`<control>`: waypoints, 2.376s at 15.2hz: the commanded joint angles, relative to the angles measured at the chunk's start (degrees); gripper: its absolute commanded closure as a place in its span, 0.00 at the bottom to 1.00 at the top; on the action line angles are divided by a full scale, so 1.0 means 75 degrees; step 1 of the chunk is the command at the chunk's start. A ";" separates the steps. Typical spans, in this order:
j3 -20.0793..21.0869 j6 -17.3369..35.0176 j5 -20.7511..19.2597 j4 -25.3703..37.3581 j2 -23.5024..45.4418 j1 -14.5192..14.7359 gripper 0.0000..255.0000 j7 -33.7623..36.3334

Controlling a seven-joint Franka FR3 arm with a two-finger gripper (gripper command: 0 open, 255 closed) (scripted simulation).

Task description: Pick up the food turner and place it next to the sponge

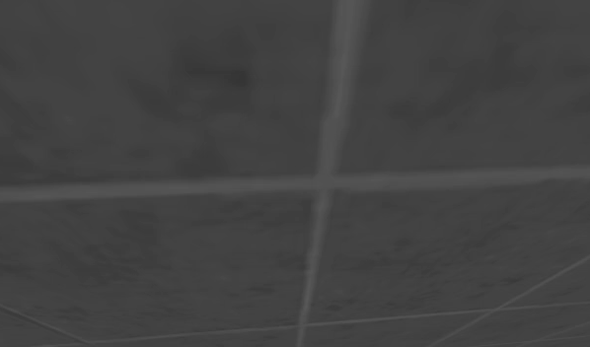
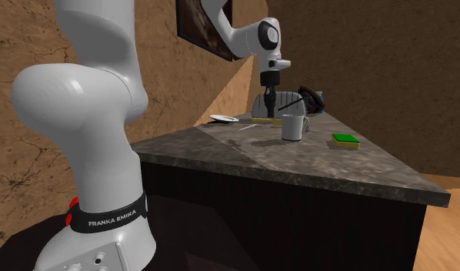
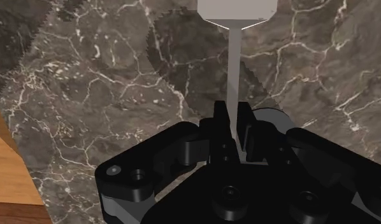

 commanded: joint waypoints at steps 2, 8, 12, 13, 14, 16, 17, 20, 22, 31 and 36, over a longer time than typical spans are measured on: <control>-0.0222 -0.0039 -0.0158 0.0248 0.0242 -0.0226 1.00 -0.0410; -0.0306 0.0405 -0.0412 -0.0002 0.0520 -0.0217 1.00 -0.0310; -0.0361 0.0754 -0.0629 -0.0204 0.0739 -0.0162 1.00 -0.0148; -0.0378 0.0840 -0.0688 -0.0250 0.0798 -0.0146 1.00 -0.0104; -0.0395 0.0925 -0.0749 -0.0295 0.0858 -0.0131 1.00 -0.0060; -0.0431 0.1092 -0.0877 -0.0378 0.0984 -0.0098 1.00 0.0033; -0.0457 0.1174 -0.0942 -0.0416 0.1048 -0.0075 1.00 0.0080; -0.0519 0.1316 -0.1050 -0.0479 0.1157 -0.0020 1.00 0.0159; -0.0543 0.1318 -0.1040 -0.0480 0.1152 0.0003 1.00 0.0152; -0.0629 0.1490 -0.0766 -0.0822 0.0819 -0.0231 0.00 -0.0253; -0.0407 0.0533 -0.0424 -0.0114 0.0531 -0.0091 0.00 -0.0257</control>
